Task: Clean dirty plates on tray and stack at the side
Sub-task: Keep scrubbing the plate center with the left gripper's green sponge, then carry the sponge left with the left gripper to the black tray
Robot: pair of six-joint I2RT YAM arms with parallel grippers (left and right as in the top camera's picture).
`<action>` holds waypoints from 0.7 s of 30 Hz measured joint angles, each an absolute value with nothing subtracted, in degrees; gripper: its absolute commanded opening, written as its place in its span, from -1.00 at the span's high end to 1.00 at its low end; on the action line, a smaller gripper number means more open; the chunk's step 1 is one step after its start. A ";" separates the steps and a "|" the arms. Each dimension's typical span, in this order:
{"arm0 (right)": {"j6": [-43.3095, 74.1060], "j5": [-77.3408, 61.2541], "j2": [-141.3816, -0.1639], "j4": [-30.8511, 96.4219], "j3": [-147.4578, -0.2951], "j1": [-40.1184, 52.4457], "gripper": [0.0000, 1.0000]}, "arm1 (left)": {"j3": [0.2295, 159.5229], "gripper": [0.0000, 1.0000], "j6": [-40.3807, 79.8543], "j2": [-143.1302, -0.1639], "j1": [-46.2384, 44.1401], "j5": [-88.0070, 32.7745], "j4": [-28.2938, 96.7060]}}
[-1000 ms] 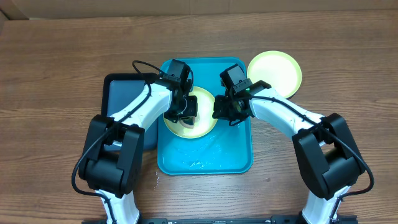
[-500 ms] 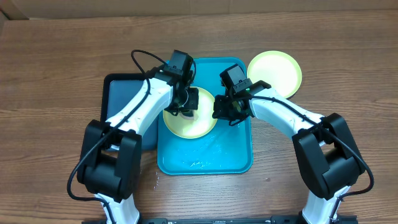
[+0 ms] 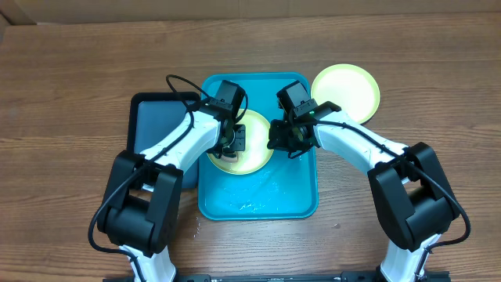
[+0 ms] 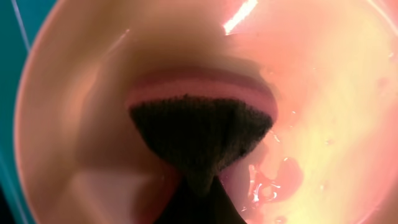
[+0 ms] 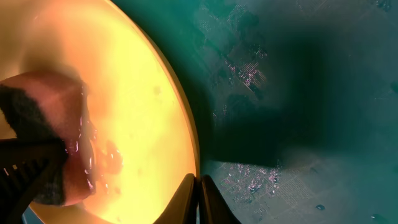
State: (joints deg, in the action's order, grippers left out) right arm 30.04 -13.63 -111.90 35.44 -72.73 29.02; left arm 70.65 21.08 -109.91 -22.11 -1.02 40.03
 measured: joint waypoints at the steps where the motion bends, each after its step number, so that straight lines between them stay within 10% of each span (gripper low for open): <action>1: 30.02 -13.61 -111.90 35.46 -72.73 29.02 0.92 | 70.50 0.92 21.10 -109.91 -22.02 -1.76 39.66; 21: 30.02 -13.32 -111.90 35.42 -72.73 29.02 0.91 | 82.74 0.92 19.51 -104.75 -18.17 -10.72 51.40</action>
